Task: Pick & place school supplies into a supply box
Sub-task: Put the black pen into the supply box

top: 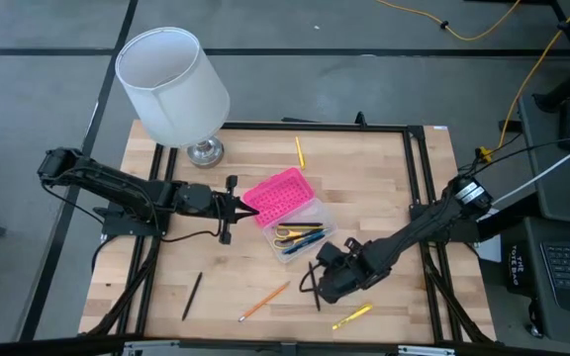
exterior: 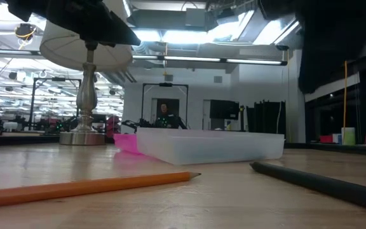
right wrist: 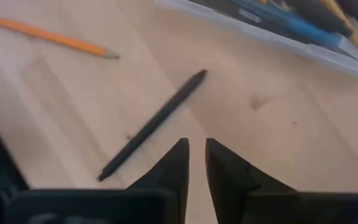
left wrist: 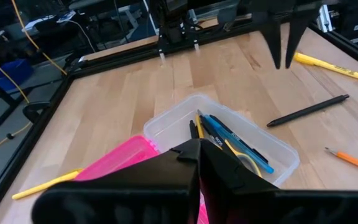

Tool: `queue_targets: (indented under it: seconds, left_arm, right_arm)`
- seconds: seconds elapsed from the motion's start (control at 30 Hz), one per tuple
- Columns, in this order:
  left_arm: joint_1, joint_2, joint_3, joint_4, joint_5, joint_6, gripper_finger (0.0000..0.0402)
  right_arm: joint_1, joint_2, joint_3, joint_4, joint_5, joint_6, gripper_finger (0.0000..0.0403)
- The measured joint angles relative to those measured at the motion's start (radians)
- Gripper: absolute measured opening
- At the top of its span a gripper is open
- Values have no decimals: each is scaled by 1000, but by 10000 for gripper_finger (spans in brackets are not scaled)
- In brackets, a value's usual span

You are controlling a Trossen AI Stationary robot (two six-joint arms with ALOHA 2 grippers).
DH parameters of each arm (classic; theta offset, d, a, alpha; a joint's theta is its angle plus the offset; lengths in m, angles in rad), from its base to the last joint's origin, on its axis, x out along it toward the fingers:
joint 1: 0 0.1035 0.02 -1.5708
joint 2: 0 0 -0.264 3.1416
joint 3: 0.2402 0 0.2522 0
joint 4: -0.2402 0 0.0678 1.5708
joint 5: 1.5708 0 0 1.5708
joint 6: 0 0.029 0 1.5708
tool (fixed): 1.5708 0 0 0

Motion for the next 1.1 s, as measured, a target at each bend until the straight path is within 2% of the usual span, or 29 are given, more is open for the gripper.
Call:
queue_targets:
  seconds: [0.13, 0.5, 0.83, 1.1]
  left_arm:
    - [0, 0, 0, 0, 0, 0, 5]
    - [0, 0, 0, 0, 0, 0, 6]
    - [0, 0, 0, 0, 0, 0, 6]
    - [0, 0, 0, 0, 0, 0, 6]
  right_arm:
    - [-2, 0, -35, 20, 2, 3, 71]
    - [-4, 0, -99, 222, 18, 22, 127]
    - [-4, 0, -172, 390, 18, 27, 127]
    - [-4, 0, -179, 377, 22, 62, 126]
